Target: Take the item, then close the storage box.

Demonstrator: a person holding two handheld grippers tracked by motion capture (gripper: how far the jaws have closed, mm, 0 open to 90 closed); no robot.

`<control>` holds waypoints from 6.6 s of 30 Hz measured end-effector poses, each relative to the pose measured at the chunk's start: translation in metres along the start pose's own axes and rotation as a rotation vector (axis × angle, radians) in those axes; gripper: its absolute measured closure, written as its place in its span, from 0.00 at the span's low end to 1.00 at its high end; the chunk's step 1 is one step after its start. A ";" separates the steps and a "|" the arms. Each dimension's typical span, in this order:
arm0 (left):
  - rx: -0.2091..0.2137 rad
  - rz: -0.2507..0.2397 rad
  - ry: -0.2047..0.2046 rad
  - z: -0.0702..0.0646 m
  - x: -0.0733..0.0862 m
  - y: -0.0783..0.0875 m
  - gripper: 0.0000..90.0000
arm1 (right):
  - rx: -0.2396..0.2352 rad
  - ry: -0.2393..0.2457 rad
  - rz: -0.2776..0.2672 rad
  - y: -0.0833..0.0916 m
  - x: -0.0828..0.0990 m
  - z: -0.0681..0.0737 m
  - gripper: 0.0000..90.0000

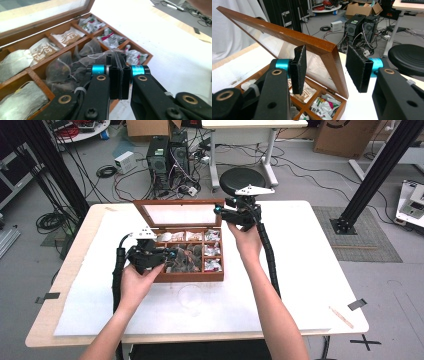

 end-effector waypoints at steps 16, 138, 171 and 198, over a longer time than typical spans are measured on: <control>0.138 -0.018 -0.060 -0.050 -0.013 0.015 0.99 | 0.002 -0.004 0.003 0.000 0.000 0.001 0.58; -0.093 -0.189 -0.171 -0.004 0.022 0.084 0.44 | 0.002 0.001 -0.002 0.003 -0.002 0.001 0.57; -0.120 -0.216 -0.144 0.009 0.021 0.092 0.44 | 0.002 0.009 0.009 0.004 -0.002 0.002 0.56; -0.135 -0.228 -0.126 0.011 0.023 0.095 0.44 | -0.036 0.009 0.019 0.018 0.010 0.010 0.54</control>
Point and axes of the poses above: each handheld gripper's, and its own axes: y roughly backward along the jaws, x roughly out of its underside, z roughly to its left, the point moved 7 cm from there along -y, roughly forward along the jaws, and after that the axes turned 13 degrees about -z, right-handed, at the moved point
